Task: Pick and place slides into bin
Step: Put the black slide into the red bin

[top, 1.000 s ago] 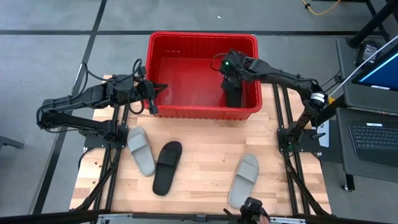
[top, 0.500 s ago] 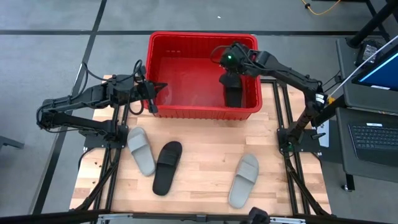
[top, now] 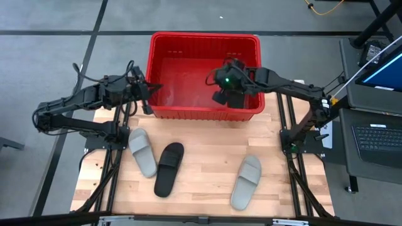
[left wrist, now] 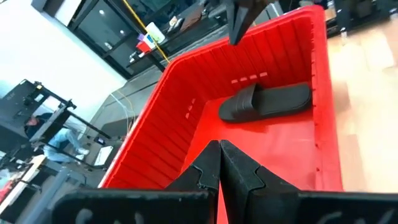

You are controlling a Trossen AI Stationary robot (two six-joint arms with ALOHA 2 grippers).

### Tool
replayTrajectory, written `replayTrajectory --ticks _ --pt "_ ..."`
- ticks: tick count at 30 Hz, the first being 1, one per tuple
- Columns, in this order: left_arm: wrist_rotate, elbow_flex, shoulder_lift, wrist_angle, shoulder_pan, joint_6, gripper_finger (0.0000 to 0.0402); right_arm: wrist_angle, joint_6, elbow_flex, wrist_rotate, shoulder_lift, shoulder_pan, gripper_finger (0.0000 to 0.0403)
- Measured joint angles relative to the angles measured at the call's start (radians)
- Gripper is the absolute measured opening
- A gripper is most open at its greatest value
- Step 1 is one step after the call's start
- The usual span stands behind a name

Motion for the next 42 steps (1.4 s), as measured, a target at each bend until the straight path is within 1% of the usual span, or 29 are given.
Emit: replayTrajectory --ticks 3,9,11,16,18,20,23,24,26,29,33,35,38,40,42 --pt "0.051 0.0 -0.026 -0.031 0.0 -0.007 0.0003 0.041 -0.006 0.0 -0.006 -0.013 0.064 0.0002" --pt "0.21 0.0 -0.064 -0.151 0.0 0.005 0.0003 0.129 -0.009 0.0 -0.146 -0.014 0.164 0.0001" --pt "0.264 0.0 -0.069 -0.184 0.0 0.01 0.0003 0.147 -0.006 0.0 -0.173 -0.013 0.193 0.0001" --pt "0.393 0.0 -0.07 -0.267 -0.002 -0.041 0.0003 0.145 0.031 0.0 -0.178 -0.011 0.261 0.0001" --pt "0.406 0.0 -0.07 -0.291 -0.007 -0.075 0.0002 0.107 0.066 0.0 -0.172 -0.011 0.286 0.0001" --pt "0.386 0.0 -0.07 -0.294 -0.035 -0.116 0.0002 0.073 0.103 -0.013 -0.17 -0.011 0.312 0.0001" --pt "0.34 0.0 -0.067 -0.298 -0.098 -0.148 0.0002 0.088 0.126 -0.074 -0.169 -0.027 0.345 0.0001" --pt "0.325 0.0 -0.064 -0.298 -0.124 -0.152 0.0002 0.111 0.128 -0.106 -0.153 -0.037 0.355 0.0001" --pt "0.273 0.0 -0.054 -0.284 -0.183 -0.173 0.0002 0.173 0.139 -0.18 -0.12 -0.065 0.374 0.0" --pt "0.162 0.0 -0.027 -0.233 -0.267 -0.217 0.0002 0.289 0.169 -0.322 -0.117 -0.124 0.396 0.0" --pt "0.117 0.0 0.015 -0.183 -0.372 -0.282 0.0002 0.484 0.182 -0.518 -0.118 -0.247 0.435 0.0" --pt "0.076 -0.01 0.036 -0.145 -0.425 -0.335 0.0002 0.559 0.183 -0.6 -0.118 -0.307 0.456 0.0" --pt "0.002 -0.026 0.076 -0.153 -0.508 -0.445 0.0002 0.665 0.199 -0.695 -0.118 -0.377 0.491 0.0002" --pt "-0.011 -0.032 0.113 -0.169 -0.573 -0.549 0.0002 0.722 0.205 -0.742 -0.118 -0.411 0.513 0.0002" --pt "-0.021 -0.034 0.152 -0.175 -0.646 -0.62 0.0002 0.755 0.206 -0.781 -0.118 -0.432 0.533 0.0002"
